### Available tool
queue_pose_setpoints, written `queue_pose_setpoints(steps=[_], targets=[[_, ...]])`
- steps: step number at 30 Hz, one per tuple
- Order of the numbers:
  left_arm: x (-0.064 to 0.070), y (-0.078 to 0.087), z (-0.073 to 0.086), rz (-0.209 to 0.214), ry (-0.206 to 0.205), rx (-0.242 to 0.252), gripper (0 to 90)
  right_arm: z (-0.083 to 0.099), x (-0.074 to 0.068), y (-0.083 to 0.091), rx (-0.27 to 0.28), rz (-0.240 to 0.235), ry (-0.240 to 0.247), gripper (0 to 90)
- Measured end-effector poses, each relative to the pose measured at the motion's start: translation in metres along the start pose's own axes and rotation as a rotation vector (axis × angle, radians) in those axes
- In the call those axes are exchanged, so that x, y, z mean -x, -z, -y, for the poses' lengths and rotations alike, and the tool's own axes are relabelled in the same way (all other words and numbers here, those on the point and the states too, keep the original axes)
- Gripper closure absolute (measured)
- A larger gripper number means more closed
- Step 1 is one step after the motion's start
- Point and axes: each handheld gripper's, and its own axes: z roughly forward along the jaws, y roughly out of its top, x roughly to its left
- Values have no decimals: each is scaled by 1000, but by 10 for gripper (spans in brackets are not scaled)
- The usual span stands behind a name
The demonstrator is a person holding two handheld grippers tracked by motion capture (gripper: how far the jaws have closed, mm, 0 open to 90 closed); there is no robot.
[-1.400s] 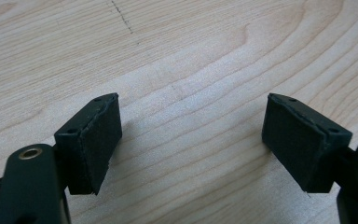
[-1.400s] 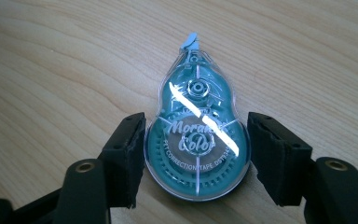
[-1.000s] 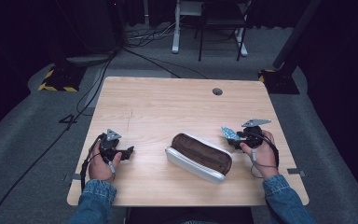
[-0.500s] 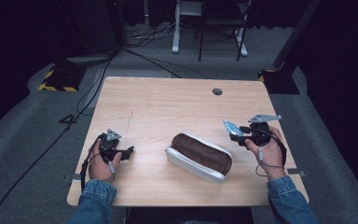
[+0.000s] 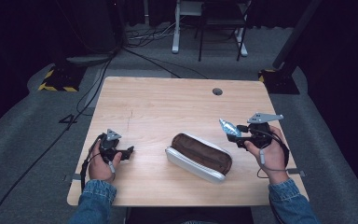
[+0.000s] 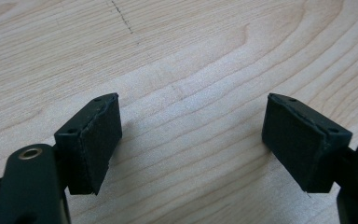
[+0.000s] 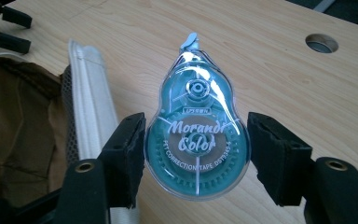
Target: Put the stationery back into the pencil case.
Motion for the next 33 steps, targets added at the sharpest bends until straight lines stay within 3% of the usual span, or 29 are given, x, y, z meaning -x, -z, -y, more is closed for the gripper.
queue_pose_setpoints(steps=[22,33], targets=[[0,0,0,1,1,-1,202,-14,-44,-1,-28,-115,94,393],[0,0,0,1,0,-1,202,-17,-59,-11,-115,-199,123,392]])
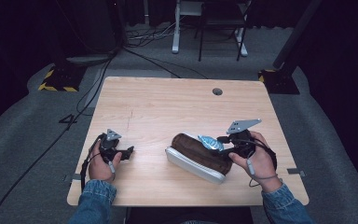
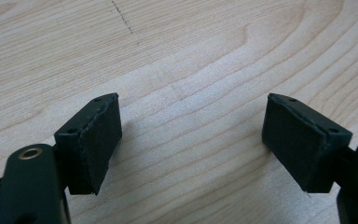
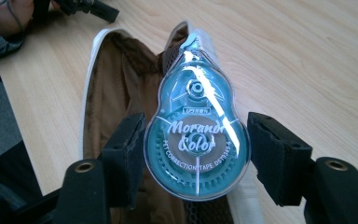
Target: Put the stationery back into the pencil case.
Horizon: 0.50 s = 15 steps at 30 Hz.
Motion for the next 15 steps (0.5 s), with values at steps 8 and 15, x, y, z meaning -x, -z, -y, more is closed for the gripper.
queue_pose_setpoints(steps=[8,15], targets=[[0,0,0,0,-1,1,202,-3,-9,-8,-52,-8,48,392],[0,0,0,1,-1,0,202,-5,-15,-14,-91,-10,83,392]])
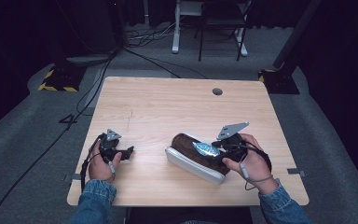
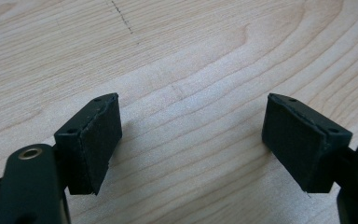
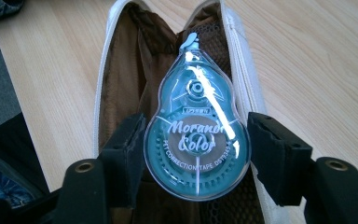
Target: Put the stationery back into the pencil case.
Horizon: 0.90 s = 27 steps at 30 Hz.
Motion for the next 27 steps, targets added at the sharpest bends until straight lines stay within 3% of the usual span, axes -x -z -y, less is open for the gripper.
queue_pose_setpoints(steps=[8,12,15,16,21,27], targets=[[0,0,0,0,0,0,201,0,0,-4,-35,-13,23,392],[0,0,0,2,-1,-2,201,0,1,-7,-39,-44,53,387],[0,0,0,0,-4,-2,200,0,2,-8,-11,-54,55,369],[-1,0,0,2,-5,0,200,1,3,-8,9,-57,41,324],[-1,-1,-1,1,-2,-2,198,1,4,-2,51,-59,31,333],[-1,-1,-1,2,-3,-1,198,2,9,8,113,-21,5,325]])
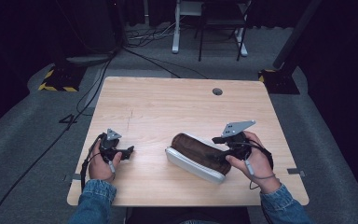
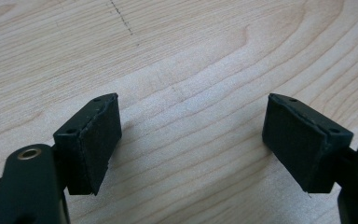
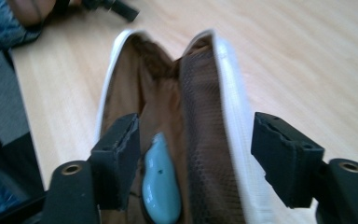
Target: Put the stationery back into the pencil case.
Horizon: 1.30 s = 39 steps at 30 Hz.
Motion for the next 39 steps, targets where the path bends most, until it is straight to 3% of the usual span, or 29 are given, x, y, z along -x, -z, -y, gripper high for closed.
queue_pose_setpoints(steps=[5,15,28,29,39], targets=[[0,0,0,0,0,0,198,5,14,16,93,77,-47,268],[0,1,0,-1,-4,-1,199,21,41,34,159,157,-132,222],[-2,2,2,0,-2,0,198,44,70,46,159,262,-200,169],[-2,2,1,-1,-2,0,198,51,76,47,148,286,-203,163],[-2,1,1,2,6,1,198,79,101,47,131,349,-270,163]])
